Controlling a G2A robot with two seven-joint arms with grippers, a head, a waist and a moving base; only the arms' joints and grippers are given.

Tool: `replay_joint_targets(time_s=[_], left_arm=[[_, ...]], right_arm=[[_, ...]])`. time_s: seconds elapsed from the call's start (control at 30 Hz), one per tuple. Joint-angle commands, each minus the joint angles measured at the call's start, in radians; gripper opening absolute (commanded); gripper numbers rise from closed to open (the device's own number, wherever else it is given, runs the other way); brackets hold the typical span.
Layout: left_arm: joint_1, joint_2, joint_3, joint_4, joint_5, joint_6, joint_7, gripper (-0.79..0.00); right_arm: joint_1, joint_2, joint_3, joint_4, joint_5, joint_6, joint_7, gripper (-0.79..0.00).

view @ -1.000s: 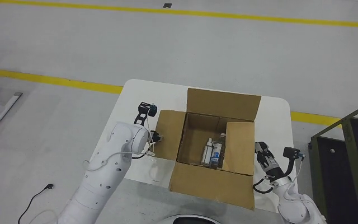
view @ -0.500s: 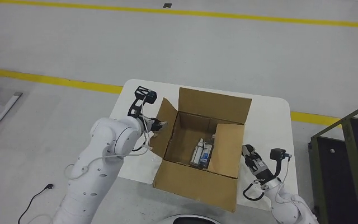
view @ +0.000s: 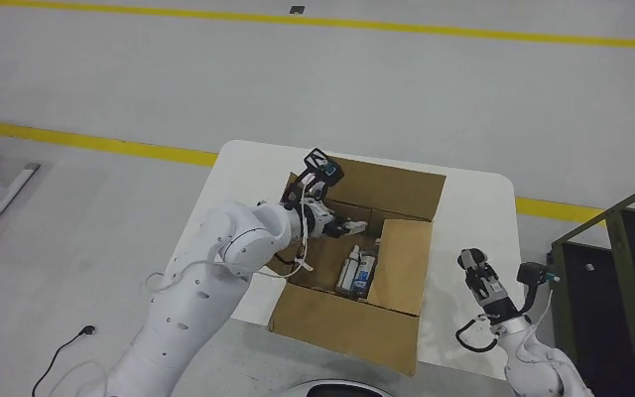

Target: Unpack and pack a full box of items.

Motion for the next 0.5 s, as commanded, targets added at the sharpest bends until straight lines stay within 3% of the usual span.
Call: replay_joint_targets(time_s=[0.0, 0.27, 0.47], left_arm=[[-0.038, -0.018, 0.056, 0.080, -0.069, -0.028, 0.035, 0.000], [-0.146, -0.086, 0.206, 0.357, -0.346, -0.131, 0.037, 0.000], [-0.146, -0.086, 0.206, 0.357, -0.346, -0.131, 0.037, 0.000]], right_arm=[[-0.014, 0.003, 0.033, -0.008, -0.009, -0.010, -0.008, -0.785], [-0.058, 0.009, 0.108, -0.033, -0.063, -0.057, -0.065, -0.785], [-0.070, 0.007, 0.119, -0.057, -0.064, -0.037, -0.071, -0.785]])
